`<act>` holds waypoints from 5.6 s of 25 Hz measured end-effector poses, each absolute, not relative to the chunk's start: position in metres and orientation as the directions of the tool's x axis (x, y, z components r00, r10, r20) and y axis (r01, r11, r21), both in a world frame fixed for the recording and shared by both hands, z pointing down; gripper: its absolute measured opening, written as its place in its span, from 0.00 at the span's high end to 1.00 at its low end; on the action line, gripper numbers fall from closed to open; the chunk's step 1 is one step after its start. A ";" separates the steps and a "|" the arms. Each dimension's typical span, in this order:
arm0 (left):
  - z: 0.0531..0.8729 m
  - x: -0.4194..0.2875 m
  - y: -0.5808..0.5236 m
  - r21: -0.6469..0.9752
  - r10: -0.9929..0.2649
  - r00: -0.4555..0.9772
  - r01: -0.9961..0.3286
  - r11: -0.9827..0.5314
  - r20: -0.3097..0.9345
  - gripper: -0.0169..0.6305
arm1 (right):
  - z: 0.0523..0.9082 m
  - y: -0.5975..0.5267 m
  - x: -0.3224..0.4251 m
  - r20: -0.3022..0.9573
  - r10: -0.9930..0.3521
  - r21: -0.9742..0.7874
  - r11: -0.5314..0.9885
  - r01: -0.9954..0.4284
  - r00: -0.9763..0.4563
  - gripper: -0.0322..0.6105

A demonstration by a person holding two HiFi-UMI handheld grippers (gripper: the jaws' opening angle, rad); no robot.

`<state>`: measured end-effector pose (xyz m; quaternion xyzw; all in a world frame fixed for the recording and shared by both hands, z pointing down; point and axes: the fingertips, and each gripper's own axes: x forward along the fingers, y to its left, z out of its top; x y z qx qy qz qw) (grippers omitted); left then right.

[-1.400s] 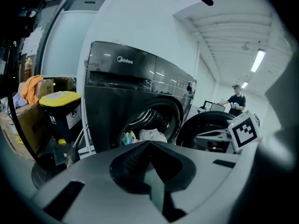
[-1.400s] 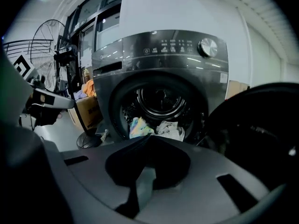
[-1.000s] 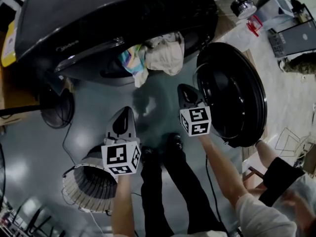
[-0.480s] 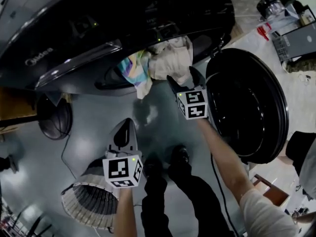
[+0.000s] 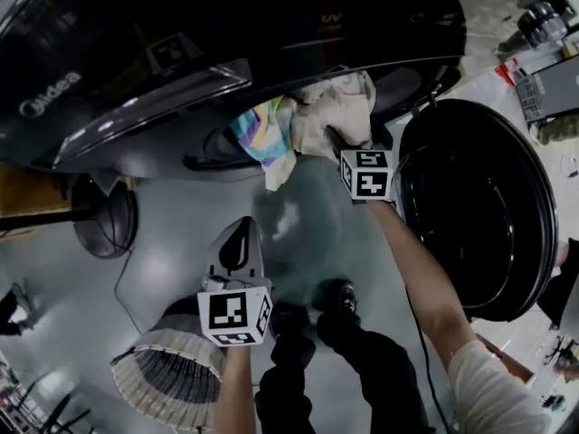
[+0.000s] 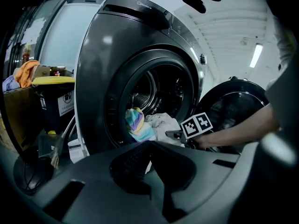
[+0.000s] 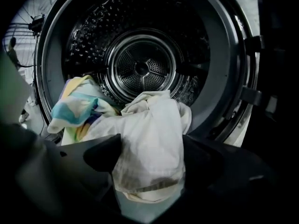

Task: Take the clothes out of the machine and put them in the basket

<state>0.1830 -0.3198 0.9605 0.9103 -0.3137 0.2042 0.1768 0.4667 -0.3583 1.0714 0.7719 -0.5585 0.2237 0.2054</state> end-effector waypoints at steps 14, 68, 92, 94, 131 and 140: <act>0.941 0.174 -0.314 0.168 -0.512 0.710 -0.649 -0.742 0.485 0.95 | 1.047 -0.361 0.449 0.649 -0.748 -0.048 -0.222 -0.974 0.139 0.84; 0.328 0.151 -0.277 0.080 -0.707 0.681 -0.729 -0.680 0.190 0.95 | 0.233 -0.195 0.347 0.027 -0.997 0.129 0.073 -0.989 -0.070 0.84; 0.303 -0.137 -0.170 0.077 -0.955 0.242 -0.970 -0.232 0.171 0.95 | 0.165 -0.179 0.068 -0.094 -0.786 0.164 0.594 -0.788 -0.612 0.84; 0.301 -0.172 -0.153 0.077 -0.966 0.191 -0.981 -0.180 0.175 0.95 | 0.159 -0.174 0.036 -0.100 -0.755 0.159 0.631 -0.759 -0.648 0.84; 0.416 -0.499 0.072 0.129 -0.831 -0.428 -0.858 0.497 0.355 0.95 | 0.359 -0.045 -0.371 0.227 -0.131 -0.018 0.990 -0.139 -0.965 0.84; 0.497 -0.511 0.065 0.160 -0.794 -0.434 -0.828 0.538 0.427 0.95 | 0.488 -0.048 -0.394 0.387 -0.086 -0.050 0.992 -0.115 -0.918 0.84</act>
